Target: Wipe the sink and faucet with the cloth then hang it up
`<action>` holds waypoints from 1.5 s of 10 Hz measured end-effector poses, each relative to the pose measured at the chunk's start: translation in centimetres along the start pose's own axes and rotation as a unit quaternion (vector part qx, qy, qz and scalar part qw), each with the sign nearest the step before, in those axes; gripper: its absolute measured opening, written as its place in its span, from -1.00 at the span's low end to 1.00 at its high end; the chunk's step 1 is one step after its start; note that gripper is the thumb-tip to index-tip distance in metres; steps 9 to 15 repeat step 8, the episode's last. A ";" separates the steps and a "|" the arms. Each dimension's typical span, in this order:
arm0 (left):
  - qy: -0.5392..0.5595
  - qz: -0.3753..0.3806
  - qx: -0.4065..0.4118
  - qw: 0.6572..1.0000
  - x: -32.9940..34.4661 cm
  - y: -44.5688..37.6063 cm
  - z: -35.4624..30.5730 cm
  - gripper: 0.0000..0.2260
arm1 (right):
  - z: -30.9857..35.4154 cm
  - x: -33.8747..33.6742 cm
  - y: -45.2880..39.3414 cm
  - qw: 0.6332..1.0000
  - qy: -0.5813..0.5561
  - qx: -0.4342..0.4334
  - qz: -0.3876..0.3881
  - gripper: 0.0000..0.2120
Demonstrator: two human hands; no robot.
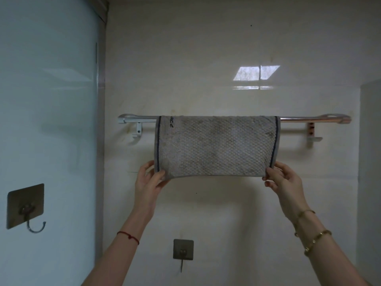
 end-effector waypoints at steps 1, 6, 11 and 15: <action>-0.051 0.018 0.017 0.998 0.1 -0.2 -0.8 -0.77 | 0.2 -0.2 0.0 0.999 0.043 -0.012 -0.018 -0.88; -0.080 -0.035 -0.047 0.995 -1.4 0.0 -0.3 -0.93 | 1.5 -0.6 2.5 0.984 0.177 -0.025 -0.025 -0.90; -0.026 -0.005 -0.083 0.996 -0.3 0.7 -1.2 -0.85 | 1.5 -1.2 3.4 0.991 0.129 -0.007 -0.045 -0.83; -0.026 -0.005 -0.083 0.996 -0.3 0.7 -1.2 -0.85 | 1.5 -1.2 3.4 0.991 0.129 -0.007 -0.045 -0.83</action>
Point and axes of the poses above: each hand's wrist, its own y-axis away from the middle knuckle, its own x-axis out of the palm, z = x × y, the point moved 8 cm from there along -y, towards the middle knuckle, and after that the axes turned 15 degrees about z, right-handed, at the moved point
